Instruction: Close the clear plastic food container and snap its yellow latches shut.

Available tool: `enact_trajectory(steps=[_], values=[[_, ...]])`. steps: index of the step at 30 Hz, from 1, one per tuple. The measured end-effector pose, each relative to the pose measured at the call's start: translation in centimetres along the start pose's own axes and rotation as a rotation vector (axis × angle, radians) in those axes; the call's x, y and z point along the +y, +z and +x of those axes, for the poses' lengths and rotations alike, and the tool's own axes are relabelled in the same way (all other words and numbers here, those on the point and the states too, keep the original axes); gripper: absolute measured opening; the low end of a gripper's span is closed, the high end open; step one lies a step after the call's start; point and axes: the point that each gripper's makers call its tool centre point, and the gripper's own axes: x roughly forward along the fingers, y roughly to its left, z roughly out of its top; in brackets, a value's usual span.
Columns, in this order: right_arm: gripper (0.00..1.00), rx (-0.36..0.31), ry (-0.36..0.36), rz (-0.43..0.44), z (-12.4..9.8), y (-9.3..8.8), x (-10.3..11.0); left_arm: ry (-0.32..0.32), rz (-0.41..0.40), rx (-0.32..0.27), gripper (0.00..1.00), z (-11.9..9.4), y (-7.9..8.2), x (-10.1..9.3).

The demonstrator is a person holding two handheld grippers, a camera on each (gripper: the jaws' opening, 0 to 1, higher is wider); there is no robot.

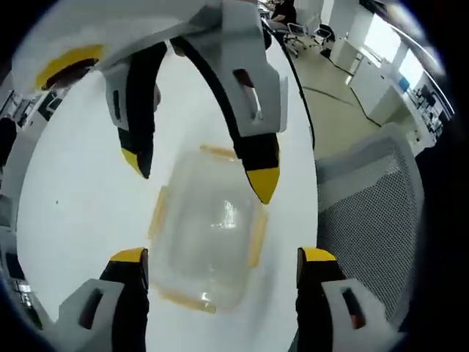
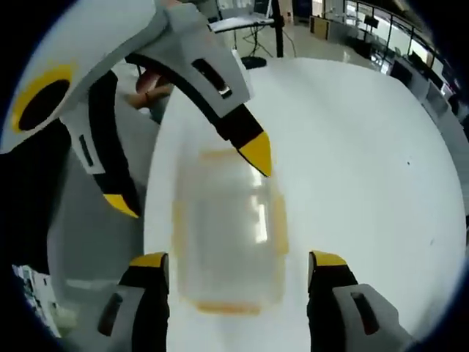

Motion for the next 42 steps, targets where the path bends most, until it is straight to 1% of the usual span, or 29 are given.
enact_trajectory(steps=[2, 3, 5, 7, 10, 13, 16, 20, 23, 26, 29, 33, 34, 35, 36, 38, 42], values=[[0.80, -0.007, -0.011, -0.004, 0.2, -0.1, 0.2, -0.005, 0.000, -0.011, 0.86, 0.0, 0.2, 0.0], [0.81, -0.004, -0.016, -0.013, 0.3, -0.2, 0.4, -0.017, -0.013, -0.013, 0.87, 0.0, 0.3, -0.1], [0.83, 0.014, -0.020, -0.033, 0.6, -0.7, 0.6, -0.023, -0.012, -0.019, 0.89, 0.1, 0.4, -0.1], [0.84, 0.020, -0.020, -0.037, 0.7, -0.9, 0.9, -0.031, -0.003, -0.013, 0.91, 0.2, 0.3, -0.2], [0.84, 0.006, -0.022, -0.044, 0.7, -1.0, 1.3, -0.050, 0.011, 0.004, 0.93, 0.3, -0.1, -0.5], [0.84, 0.004, -0.034, -0.042, 0.8, -1.2, 1.2, -0.070, 0.019, 0.008, 0.93, 0.4, -0.4, -0.7], [0.83, 0.009, -0.042, -0.042, 1.0, -1.4, 1.5, -0.069, 0.021, 0.012, 0.92, 0.4, -0.6, -0.5], [0.83, 0.022, -0.070, -0.062, 1.2, -1.6, 1.4, -0.085, 0.023, 0.015, 0.92, 0.4, -1.1, -0.2], [0.83, 0.016, -0.084, -0.063, 1.2, -1.5, 1.4, -0.092, 0.028, 0.022, 0.92, 0.5, -1.4, 0.0], [0.84, 0.031, -0.104, -0.075, 1.3, -1.9, 1.1, -0.099, 0.032, 0.026, 0.92, 0.5, -1.6, 0.2], [0.83, 0.041, -0.100, -0.078, 1.4, -2.1, 1.2, -0.111, 0.051, 0.036, 0.92, 0.7, -2.1, 0.3], [0.84, 0.039, -0.111, -0.077, 1.6, -2.0, 1.3, -0.121, 0.088, 0.056, 0.95, 0.9, -2.8, 0.5], [0.84, 0.037, -0.115, -0.072, 1.7, -2.0, 1.4, -0.116, 0.133, 0.056, 0.95, 1.0, -2.9, 0.8], [0.84, 0.036, -0.116, -0.071, 1.8, -2.0, 1.4, -0.108, 0.154, 0.070, 0.95, 1.1, -3.2, 0.9], [0.84, 0.034, -0.120, -0.070, 1.9, -2.1, 1.4, -0.108, 0.159, 0.086, 0.96, 1.2, -3.7, 1.0], [0.84, 0.034, -0.128, -0.072, 2.1, -2.1, 1.3, -0.113, 0.151, 0.089, 0.97, 1.4, -3.9, 1.0], [0.84, 0.046, -0.127, -0.066, 2.3, -2.7, 1.3, -0.118, 0.161, 0.095, 0.97, 1.8, -4.1, 0.8]])
